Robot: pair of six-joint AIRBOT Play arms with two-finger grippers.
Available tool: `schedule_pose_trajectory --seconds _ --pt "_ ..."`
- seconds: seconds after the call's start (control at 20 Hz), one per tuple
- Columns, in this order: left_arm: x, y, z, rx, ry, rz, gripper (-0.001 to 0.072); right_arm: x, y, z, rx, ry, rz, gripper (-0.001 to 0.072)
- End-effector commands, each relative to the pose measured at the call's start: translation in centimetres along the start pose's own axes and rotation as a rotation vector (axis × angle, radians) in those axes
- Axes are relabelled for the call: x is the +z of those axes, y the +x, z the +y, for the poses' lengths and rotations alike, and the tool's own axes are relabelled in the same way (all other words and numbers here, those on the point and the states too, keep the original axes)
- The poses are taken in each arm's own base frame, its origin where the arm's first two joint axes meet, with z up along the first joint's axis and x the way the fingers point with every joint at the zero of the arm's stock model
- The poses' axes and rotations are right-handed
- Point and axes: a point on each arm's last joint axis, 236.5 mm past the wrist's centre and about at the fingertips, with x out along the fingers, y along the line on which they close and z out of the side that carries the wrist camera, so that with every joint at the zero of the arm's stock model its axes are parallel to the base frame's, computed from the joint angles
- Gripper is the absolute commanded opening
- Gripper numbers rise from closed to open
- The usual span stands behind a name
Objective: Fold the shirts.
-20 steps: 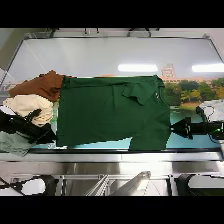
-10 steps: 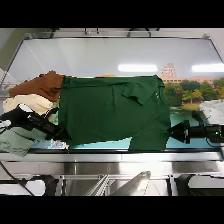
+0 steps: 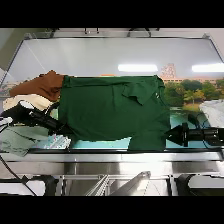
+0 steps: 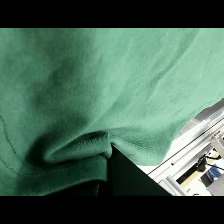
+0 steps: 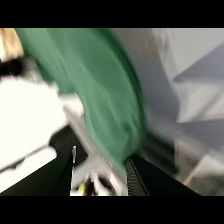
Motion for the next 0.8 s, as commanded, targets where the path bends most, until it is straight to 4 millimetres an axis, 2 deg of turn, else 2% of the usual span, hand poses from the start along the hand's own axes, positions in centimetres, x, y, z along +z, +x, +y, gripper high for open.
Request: schedule_pose_trajectory --seconds 0.0,0.15,0.35,0.5,0.65,0.75 --pt "2.1 -0.1 1.0 0.042 0.006 -0.087 0.0028 4.7 -0.8 -1.4 -0.070 -0.012 -0.191 0.0372" --pt "2.0 -0.1 0.9 0.040 0.006 -0.084 0.0028 6.2 -1.2 -1.0 -0.060 -0.008 -0.252 0.0370" --pt "1.5 -0.1 0.7 0.031 0.022 -0.062 0.0028 5.2 -1.8 -1.8 -0.130 -0.063 -0.186 0.0353" --pt "1.5 -0.1 0.7 0.031 0.024 -0.061 0.0028 4.2 -4.3 -2.3 -0.260 -0.123 -0.144 0.0353" --pt "1.5 -0.1 0.7 0.031 0.028 -0.064 0.0028 6.0 -7.8 -0.9 -0.349 -0.244 -0.277 0.0355" --pt "1.6 -0.1 0.7 0.032 0.031 -0.065 0.0028 6.9 -7.7 0.1 -0.371 -0.318 -0.313 0.0356"
